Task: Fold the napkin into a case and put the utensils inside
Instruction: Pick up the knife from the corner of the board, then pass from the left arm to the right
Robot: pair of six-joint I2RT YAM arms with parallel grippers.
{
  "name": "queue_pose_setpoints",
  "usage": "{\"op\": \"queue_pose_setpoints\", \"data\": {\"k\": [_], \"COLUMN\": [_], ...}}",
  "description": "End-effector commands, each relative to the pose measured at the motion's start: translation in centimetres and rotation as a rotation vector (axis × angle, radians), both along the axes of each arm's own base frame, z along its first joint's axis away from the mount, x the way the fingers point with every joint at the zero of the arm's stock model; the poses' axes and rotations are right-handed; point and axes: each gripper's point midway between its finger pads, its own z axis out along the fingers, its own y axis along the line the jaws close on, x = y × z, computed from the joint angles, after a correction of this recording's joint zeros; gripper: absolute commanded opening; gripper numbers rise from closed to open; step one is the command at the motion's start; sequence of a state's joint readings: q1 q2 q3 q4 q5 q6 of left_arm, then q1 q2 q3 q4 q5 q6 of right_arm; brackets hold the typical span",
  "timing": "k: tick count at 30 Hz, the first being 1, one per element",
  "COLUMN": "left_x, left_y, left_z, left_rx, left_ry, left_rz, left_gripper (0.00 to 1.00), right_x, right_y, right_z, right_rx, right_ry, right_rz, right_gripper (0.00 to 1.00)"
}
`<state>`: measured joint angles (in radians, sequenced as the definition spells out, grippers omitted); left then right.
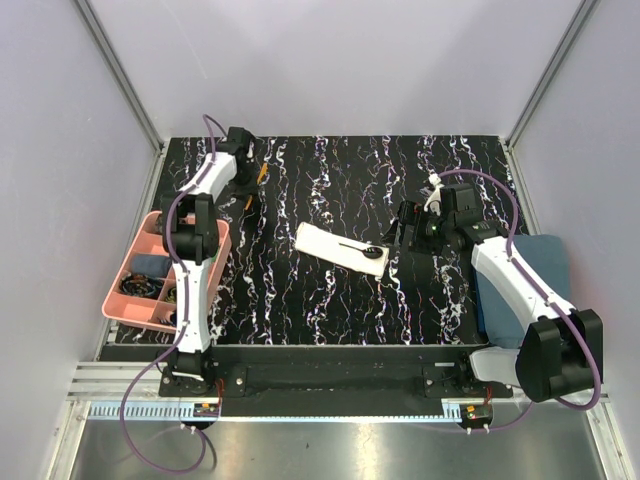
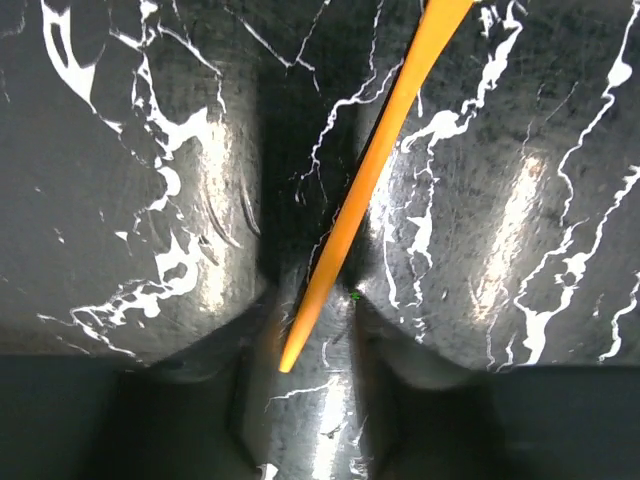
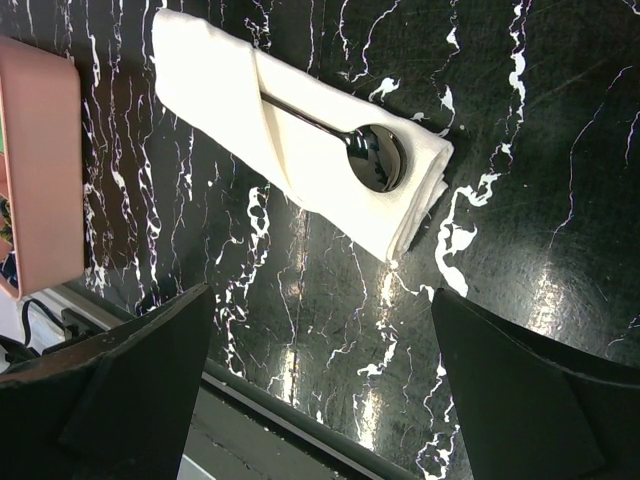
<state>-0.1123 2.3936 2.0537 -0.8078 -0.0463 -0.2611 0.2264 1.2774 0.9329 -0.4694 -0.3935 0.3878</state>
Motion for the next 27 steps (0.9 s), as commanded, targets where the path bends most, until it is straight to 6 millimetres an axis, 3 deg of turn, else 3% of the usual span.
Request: {"op": "queue_pose_setpoints", "data": {"k": [1,2,3,5,7,8,9,10,11,12,13,14,15,16,17,18,20,21,22,27], "left_x": [-0.1,-0.1,-0.4,-1.0,-1.4,-2.2,-2.4,-2.6,-4.2,-5.2,-6.1,-8.1,-9.9,-12.2,-13.7,-15.7,-19.1,-20.8,-22.2,-27.1], "left_y": [-0.6,-0.7,-1.2,-1.5,-2.0,-2.2,-2.9,-3.4,-3.6,-4.7,-5.4,-6.0,-8.1,-8.6,-9.3,-11.5,-12.7,-14.4,-14.9,-18.7], "left_z": [-0.5,-0.5,-1.1,-1.0,1.5,1.6,5.3,6.8,6.6,8.2,11.4,11.2,12.0,13.1,13.1,13.4,13.6,13.7,12.7,12.6], "left_rx": [-0.032,-0.031,-0.043,-0.031,-0.031,-0.028,-0.035,-0.036,-0.026,-0.048,-0.069,-0.083,-0.128,-0.142,-0.15,-0.192,-0.218,-0.221,-0.215,-0.15], "left_ry": [0.031,0.034,0.056,0.08,0.042,0.043,-0.031,-0.074,-0.056,-0.08,-0.147,-0.126,-0.132,-0.148,-0.145,-0.14,-0.156,-0.163,-0.153,-0.211], "left_rz": [-0.017,-0.021,-0.047,-0.062,-0.073,-0.081,-0.099,-0.115,-0.145,-0.18,-0.206,-0.253,-0.322,-0.356,-0.391,-0.468,-0.513,-0.57,-0.594,-0.777], "left_gripper": [0.22,0.22,0.09,0.0,0.0,0.0,0.0,0.0,0.0,0.0,0.0,0.0,0.0,0.0,0.0,0.0,0.0,0.0,0.0,0.0], "right_x": [0.4,0.5,0.5,0.8,0.7,0.7,0.5,0.5,1.0,1.4,1.7,2.5,2.6,2.9,3.5,3.4,3.8,3.8,3.8,2.7], "right_y": [-0.1,-0.1,-0.2,-0.2,0.5,1.2,1.9,2.1,2.5,2.8,3.0,3.3,3.9,4.4,5.0,5.7,6.6,6.9,7.1,7.4], "right_z": [0.5,0.7,0.7,1.1,0.6,1.0,-0.2,-0.2,0.4,0.2,0.5,1.5,1.8,2.4,3.5,3.8,5.3,5.4,5.9,6.1], "right_rx": [-0.004,-0.003,-0.008,-0.009,0.015,0.032,0.052,0.056,0.071,0.085,0.091,0.111,0.144,0.172,0.209,0.255,0.319,0.337,0.354,0.394], "right_ry": [-0.037,-0.045,-0.047,-0.062,-0.034,-0.017,0.058,0.084,0.074,0.089,0.083,0.064,0.07,0.066,0.05,0.068,0.064,0.07,0.069,0.073], "right_rz": [0.012,0.009,0.005,0.009,0.052,0.096,0.141,0.163,0.183,0.187,0.185,0.179,0.198,0.208,0.217,0.247,0.276,0.288,0.3,0.343], "right_gripper": [1.0,1.0,1.0,1.0,1.0,1.0,1.0,1.0,1.0,1.0,1.0,1.0,1.0,1.0,1.0,1.0,1.0,1.0,1.0,0.88]}}
